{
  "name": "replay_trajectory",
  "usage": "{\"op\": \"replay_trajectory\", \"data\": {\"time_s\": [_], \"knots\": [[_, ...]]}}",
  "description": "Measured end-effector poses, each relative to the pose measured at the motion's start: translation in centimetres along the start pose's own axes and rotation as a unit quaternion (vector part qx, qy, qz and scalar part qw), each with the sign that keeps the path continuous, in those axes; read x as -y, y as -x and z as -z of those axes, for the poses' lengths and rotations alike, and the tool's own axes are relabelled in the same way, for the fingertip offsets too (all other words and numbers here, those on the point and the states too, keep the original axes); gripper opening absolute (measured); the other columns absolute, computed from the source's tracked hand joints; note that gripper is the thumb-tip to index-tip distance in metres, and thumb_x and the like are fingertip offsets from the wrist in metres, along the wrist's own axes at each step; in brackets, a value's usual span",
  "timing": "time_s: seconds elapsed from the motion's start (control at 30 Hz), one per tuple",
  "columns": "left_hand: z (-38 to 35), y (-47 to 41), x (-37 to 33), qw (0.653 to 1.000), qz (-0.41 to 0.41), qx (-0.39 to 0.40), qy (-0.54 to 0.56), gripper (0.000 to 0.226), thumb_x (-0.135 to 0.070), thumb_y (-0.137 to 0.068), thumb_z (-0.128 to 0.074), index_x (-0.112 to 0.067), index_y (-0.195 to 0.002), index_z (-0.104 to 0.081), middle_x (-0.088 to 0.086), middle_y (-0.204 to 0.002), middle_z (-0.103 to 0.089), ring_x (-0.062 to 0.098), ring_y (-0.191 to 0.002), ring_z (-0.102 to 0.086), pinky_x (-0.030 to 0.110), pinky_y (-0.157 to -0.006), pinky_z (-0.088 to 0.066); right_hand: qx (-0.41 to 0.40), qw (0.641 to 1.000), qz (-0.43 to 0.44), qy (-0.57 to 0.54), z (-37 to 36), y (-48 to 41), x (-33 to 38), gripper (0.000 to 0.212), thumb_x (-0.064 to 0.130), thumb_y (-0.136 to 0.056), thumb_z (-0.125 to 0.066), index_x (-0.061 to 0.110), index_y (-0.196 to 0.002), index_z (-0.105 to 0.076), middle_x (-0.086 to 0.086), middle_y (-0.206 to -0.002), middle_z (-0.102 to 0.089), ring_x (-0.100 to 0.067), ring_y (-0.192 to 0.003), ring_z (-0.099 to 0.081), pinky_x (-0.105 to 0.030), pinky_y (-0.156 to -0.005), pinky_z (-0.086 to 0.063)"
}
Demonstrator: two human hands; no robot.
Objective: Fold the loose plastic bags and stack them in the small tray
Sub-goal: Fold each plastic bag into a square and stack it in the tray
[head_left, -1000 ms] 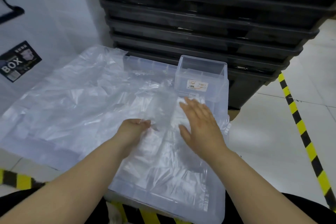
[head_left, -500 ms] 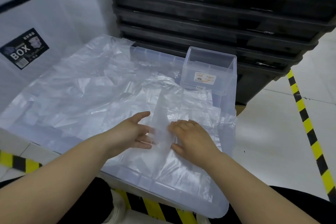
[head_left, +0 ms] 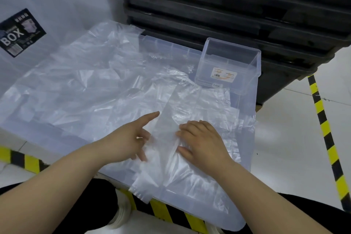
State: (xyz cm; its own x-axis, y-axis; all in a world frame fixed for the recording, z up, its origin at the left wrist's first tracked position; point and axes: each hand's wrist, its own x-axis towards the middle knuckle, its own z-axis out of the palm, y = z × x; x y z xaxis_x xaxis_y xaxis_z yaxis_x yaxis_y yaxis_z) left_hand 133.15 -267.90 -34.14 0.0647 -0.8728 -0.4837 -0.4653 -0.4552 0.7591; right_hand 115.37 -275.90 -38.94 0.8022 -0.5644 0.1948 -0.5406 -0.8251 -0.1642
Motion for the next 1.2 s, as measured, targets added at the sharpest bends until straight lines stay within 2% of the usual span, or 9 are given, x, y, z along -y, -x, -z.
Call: {"op": "replay_trajectory", "data": {"time_s": [0.13, 0.27, 0.33, 0.47, 0.53, 0.67, 0.9, 1.03, 1.2], "knots": [[-0.5, -0.5, 1.9, 0.954, -0.084, -0.099, -0.271, 0.07, -0.005, -0.087, -0.049, -0.055, -0.12, -0.013, -0.028, -0.088, -0.045, 0.003, -0.066, -0.051, 0.011, -0.061, -0.038, 0.014, 1.0, -0.007, 0.015, 0.1, 0.0, 0.2, 0.044, 0.044, -0.07, -0.038, 0.019, -0.08, -0.074, 0.005, -0.088, -0.071, -0.017, -0.082, -0.069, -0.031, -0.085, -0.049], [-0.8, -1.6, 4.0, 0.874, -0.276, -0.208, -0.341, 0.058, -0.02, -0.064, -0.061, -0.035, -0.119, -0.052, -0.006, -0.084, -0.058, 0.01, -0.077, -0.044, 0.006, -0.052, -0.029, 0.003, 1.0, -0.009, 0.024, -0.2, 0.1, 0.2, 0.045, 0.044, -0.07, -0.039, 0.018, -0.083, -0.073, 0.003, -0.09, -0.071, -0.019, -0.084, -0.068, -0.036, -0.091, -0.041], [-1.0, -2.2, 4.6, 0.842, -0.319, -0.232, -0.369, 0.055, -0.023, -0.056, -0.062, -0.03, -0.11, -0.052, -0.002, -0.098, -0.05, 0.011, -0.083, -0.042, 0.025, -0.064, -0.04, -0.014, 1.0, -0.008, 0.022, -0.3, 0.1, 0.2, 0.046, 0.044, -0.07, -0.04, 0.015, -0.085, -0.072, 0.001, -0.091, -0.07, -0.022, -0.085, -0.068, -0.033, -0.09, -0.033], [-1.5, -2.4, 4.4, 0.792, -0.372, -0.222, -0.43, 0.035, -0.022, -0.07, -0.046, -0.022, -0.092, -0.074, 0.006, -0.116, -0.062, 0.023, -0.109, -0.045, 0.036, -0.094, -0.029, -0.046, 0.999, 0.007, 0.021, -0.5, 0.1, 0.1, 0.045, 0.043, -0.071, -0.041, 0.014, -0.087, -0.072, 0.0, -0.092, -0.07, -0.023, -0.088, -0.066, -0.033, -0.089, -0.032], [-1.7, -2.3, 4.4, 0.8, -0.365, -0.189, -0.436, 0.036, -0.021, -0.073, -0.042, -0.02, -0.085, -0.076, 0.003, -0.102, -0.071, 0.021, -0.105, -0.057, 0.035, -0.093, -0.036, -0.062, 0.998, 0.015, 0.018, -0.7, 0.1, 0.0, 0.045, 0.043, -0.072, -0.042, 0.014, -0.088, -0.072, -0.001, -0.092, -0.07, -0.021, -0.093, -0.059, -0.033, -0.089, -0.031], [-1.7, -2.1, 3.8, 0.842, -0.329, -0.152, -0.4, 0.037, -0.02, -0.075, -0.04, -0.017, -0.081, -0.076, 0.003, -0.091, -0.073, 0.019, -0.077, -0.071, 0.037, -0.067, -0.056, -0.085, 0.996, 0.034, -0.003, -1.1, 0.3, 0.4, 0.045, 0.04, -0.072, -0.045, 0.01, -0.094, -0.07, -0.005, -0.095, -0.069, -0.018, -0.096, -0.045, -0.032, -0.089, -0.031], [-2.9, -1.7, 2.6, 0.87, -0.289, -0.161, -0.365, 0.039, -0.02, -0.073, -0.037, -0.021, -0.073, -0.076, -0.005, -0.081, -0.073, 0.011, -0.072, -0.07, 0.018, -0.063, -0.051, -0.087, 0.993, 0.057, -0.053, -1.2, 0.7, 1.6, 0.025, 0.014, -0.067, -0.053, 0.006, -0.082, -0.071, -0.004, -0.077, -0.069, -0.019, -0.074, -0.067, -0.028, -0.096, -0.038], [-4.4, -1.5, 1.9, 0.883, -0.264, -0.175, -0.347, 0.039, -0.024, -0.073, -0.037, -0.024, -0.07, -0.076, -0.008, -0.079, -0.073, 0.009, -0.069, -0.069, 0.016, -0.061, -0.048, -0.035, 0.994, 0.025, -0.097, -0.8, 1.0, 1.1, 0.043, 0.001, -0.043, -0.071, 0.003, -0.086, -0.07, -0.004, -0.077, -0.069, -0.022, -0.068, -0.068, -0.039, -0.074, -0.054], [-4.1, -1.5, 2.2, 0.898, -0.248, -0.168, -0.322, 0.036, -0.027, -0.07, -0.039, -0.025, -0.064, -0.074, -0.007, -0.081, -0.073, 0.009, -0.069, -0.07, 0.027, -0.058, -0.052, -0.028, 0.99, 0.012, -0.14, -0.1, 0.7, 0.8, 0.023, 0.006, -0.059, -0.051, 0.013, -0.07, -0.07, 0.003, -0.071, -0.067, -0.018, -0.063, -0.065, -0.016, -0.052, -0.046]]}}
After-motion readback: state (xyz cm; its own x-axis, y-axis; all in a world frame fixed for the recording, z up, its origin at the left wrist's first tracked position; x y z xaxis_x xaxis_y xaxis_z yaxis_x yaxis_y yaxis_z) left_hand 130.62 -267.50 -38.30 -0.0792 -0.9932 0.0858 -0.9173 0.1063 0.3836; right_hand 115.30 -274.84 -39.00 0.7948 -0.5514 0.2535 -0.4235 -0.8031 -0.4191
